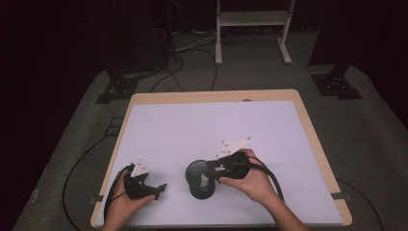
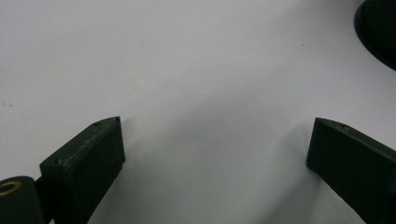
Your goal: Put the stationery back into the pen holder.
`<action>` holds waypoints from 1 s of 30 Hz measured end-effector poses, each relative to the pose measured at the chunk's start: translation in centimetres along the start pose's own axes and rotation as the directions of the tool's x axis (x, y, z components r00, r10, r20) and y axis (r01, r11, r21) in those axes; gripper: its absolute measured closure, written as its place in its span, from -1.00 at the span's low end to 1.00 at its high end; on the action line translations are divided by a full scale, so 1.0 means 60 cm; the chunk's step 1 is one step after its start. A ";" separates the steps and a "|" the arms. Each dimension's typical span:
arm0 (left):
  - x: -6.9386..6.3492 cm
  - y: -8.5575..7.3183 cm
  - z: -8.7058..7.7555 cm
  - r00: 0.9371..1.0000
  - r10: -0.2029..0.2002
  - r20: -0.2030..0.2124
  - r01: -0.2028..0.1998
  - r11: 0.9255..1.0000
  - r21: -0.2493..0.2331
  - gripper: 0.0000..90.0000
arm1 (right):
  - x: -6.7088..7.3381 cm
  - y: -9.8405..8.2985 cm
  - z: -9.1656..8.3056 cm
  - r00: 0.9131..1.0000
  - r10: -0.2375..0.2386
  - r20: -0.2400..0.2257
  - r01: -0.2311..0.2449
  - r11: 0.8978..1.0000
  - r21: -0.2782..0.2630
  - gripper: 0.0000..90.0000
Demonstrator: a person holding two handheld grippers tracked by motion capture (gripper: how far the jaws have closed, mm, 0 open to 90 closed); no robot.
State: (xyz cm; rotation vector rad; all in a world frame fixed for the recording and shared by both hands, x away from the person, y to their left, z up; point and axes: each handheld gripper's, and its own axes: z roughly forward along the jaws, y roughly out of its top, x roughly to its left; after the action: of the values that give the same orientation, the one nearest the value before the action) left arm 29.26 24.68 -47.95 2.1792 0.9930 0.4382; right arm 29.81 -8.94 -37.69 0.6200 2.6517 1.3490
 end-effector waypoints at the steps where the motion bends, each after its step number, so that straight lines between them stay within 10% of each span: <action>1: 0.000 0.000 0.000 1.000 0.000 0.000 0.000 1.000 0.000 -0.93 | -0.002 -0.002 -0.003 1.000 0.000 0.006 0.000 1.000 -0.003 0.40; 30: 0.000 0.000 0.000 1.000 0.002 -0.001 -0.002 1.000 -0.004 -0.93 | -0.056 -0.102 -0.095 0.974 0.112 0.198 -0.104 0.993 -0.048 -0.22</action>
State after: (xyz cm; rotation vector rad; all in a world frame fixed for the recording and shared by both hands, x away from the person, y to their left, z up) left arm 29.27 24.68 -47.97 2.1771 0.9899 0.4419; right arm 29.42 -17.78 -39.44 0.8585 2.4597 1.2839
